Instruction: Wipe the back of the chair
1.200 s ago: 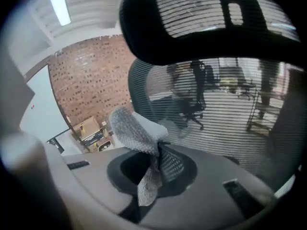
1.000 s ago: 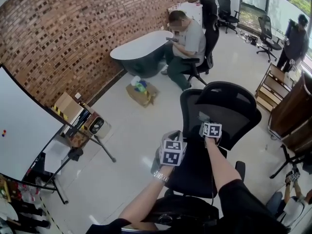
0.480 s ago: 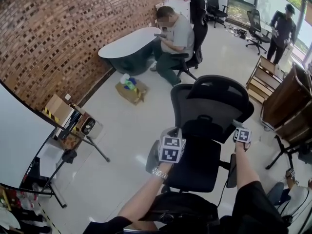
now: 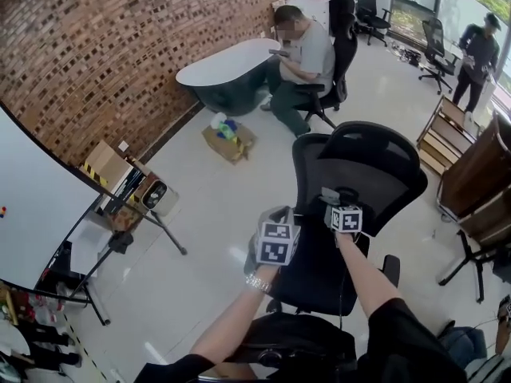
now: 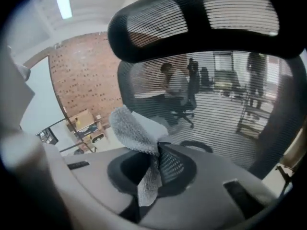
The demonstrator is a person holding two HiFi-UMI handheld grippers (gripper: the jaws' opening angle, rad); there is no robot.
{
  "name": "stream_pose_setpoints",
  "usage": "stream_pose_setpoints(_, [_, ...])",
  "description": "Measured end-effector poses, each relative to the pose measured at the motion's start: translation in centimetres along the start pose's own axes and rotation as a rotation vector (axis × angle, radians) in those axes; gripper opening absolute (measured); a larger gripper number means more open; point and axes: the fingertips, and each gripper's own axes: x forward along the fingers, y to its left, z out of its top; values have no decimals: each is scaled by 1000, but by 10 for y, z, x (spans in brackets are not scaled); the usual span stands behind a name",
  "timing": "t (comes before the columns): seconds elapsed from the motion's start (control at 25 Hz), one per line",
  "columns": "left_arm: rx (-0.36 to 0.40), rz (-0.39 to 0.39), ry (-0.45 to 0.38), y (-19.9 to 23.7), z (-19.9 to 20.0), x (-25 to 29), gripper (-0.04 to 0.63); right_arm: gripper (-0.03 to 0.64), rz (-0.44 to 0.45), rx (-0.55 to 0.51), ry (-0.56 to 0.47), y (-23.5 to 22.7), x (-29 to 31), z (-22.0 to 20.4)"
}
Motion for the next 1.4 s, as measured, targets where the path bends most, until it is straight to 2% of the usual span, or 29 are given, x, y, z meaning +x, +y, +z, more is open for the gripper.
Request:
stream_pose_setpoints(0.16, [-18, 50, 4, 19, -3, -8, 3, 26, 71, -33, -25, 68, 41, 21])
stream_pose_setpoints(0.24, [-21, 69, -1, 27, -2, -11, 3, 26, 81, -18, 5, 79, 59, 21])
stream_pose_setpoints(0.32, [-22, 77, -4, 29, -3, -12, 3, 26, 58, 8, 62, 70, 70, 12])
stream_pose_setpoints(0.48, [-29, 106, 1, 41, -3, -18, 3, 28, -57, 77, 186, 18, 68, -17])
stream_pose_setpoints(0.64, [-34, 116, 5, 50, -10, -17, 3, 26, -157, 131, 152, -52, 43, -30])
stream_pose_setpoints(0.76, [-33, 87, 8, 41, -15, -10, 3, 26, -317, 137, 91, -127, 3, -38])
stream_pose_setpoints(0.88, [-30, 39, 12, 28, -14, -9, 4, 27, -445, 177, 109, -187, -51, -57])
stream_pose_setpoints(1.0, [-24, 9, 9, 18, -11, -6, 3, 26, -497, 206, 140, -225, -91, -74])
stream_pose_setpoints(1.08, [-21, 4, 7, 13, -12, 2, 3, 26, -476, 245, 119, -232, -96, -78])
stream_pose_setpoints(1.2, [-14, 3, 5, 11, -11, 11, 3, 26, -385, 229, 51, -206, -76, -63])
stream_pose_setpoints(1.28, [-14, 4, 3, 13, -5, 10, 3, 27, -328, 192, 42, -168, -57, -51])
stream_pose_setpoints(1.4, [-18, 14, -2, 21, 4, 5, 3, 26, -188, 125, 27, -84, -16, -33])
